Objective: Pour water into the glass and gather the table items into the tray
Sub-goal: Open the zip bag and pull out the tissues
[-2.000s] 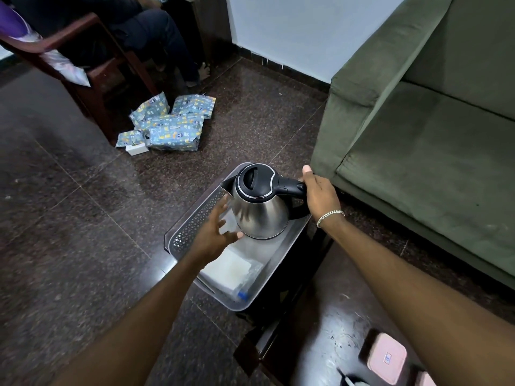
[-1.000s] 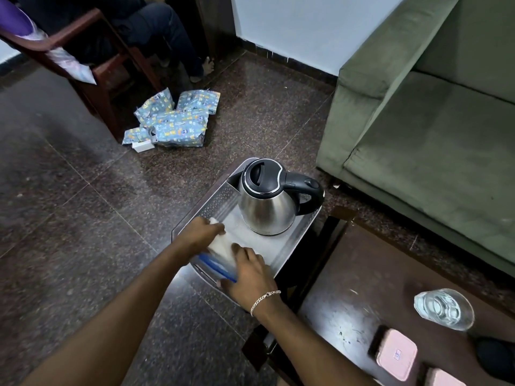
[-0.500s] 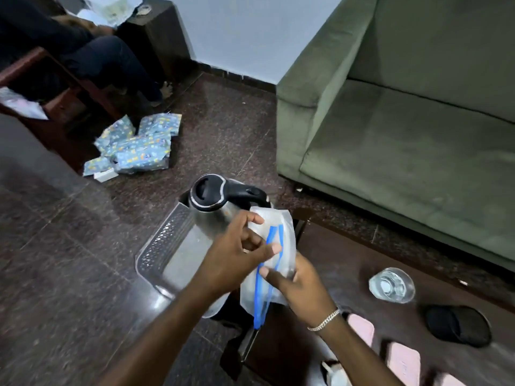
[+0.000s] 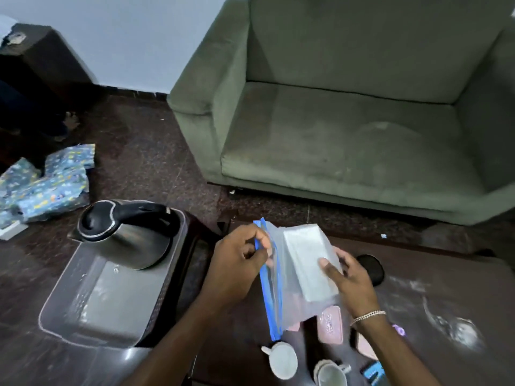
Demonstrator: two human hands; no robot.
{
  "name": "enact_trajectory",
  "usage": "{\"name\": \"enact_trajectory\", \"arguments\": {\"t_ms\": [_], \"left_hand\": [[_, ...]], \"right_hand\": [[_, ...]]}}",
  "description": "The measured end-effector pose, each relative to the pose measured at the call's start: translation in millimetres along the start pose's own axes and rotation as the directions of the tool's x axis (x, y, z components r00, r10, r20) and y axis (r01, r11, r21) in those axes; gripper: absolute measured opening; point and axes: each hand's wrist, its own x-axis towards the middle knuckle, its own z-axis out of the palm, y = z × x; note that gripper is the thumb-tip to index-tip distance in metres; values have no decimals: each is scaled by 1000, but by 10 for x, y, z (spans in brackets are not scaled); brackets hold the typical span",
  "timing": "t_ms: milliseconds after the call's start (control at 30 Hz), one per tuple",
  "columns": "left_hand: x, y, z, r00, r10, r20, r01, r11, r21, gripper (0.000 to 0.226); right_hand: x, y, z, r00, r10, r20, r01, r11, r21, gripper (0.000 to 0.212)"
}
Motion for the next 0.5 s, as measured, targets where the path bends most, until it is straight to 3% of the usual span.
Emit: {"name": "enact_trajectory", "arguments": {"t_ms": [67,133,233,300,400,500], "left_hand": [[20,68,165,1000,-17,9,17,1000,15,20],[30,111,349,999,-17,40,16,1000,24,20],[23,171,607,995,34,91,-43,994,96,25],[-8,256,771,993,48,110,-61,991,120,28],[-49,323,872,987,102,125,-123,978,168,31],[-44,352,855,976,199,88,-217,913,344,35]], "right_hand": [[-28,19,-153,973,-117,-199,61,961,-271,64],[-201,-124,-236,930,-257,-263,179,941,-286,63],[-551,-509,-212,940,-337,-56,328,935,-133,53],[-669,-645,-225,942,-326,86,337,919,-205,63],[-659,-675,-228,935,-341,93,350,859,-374,64],[-607,-726,-333,924,-379,56,374,861,-344,59]]}}
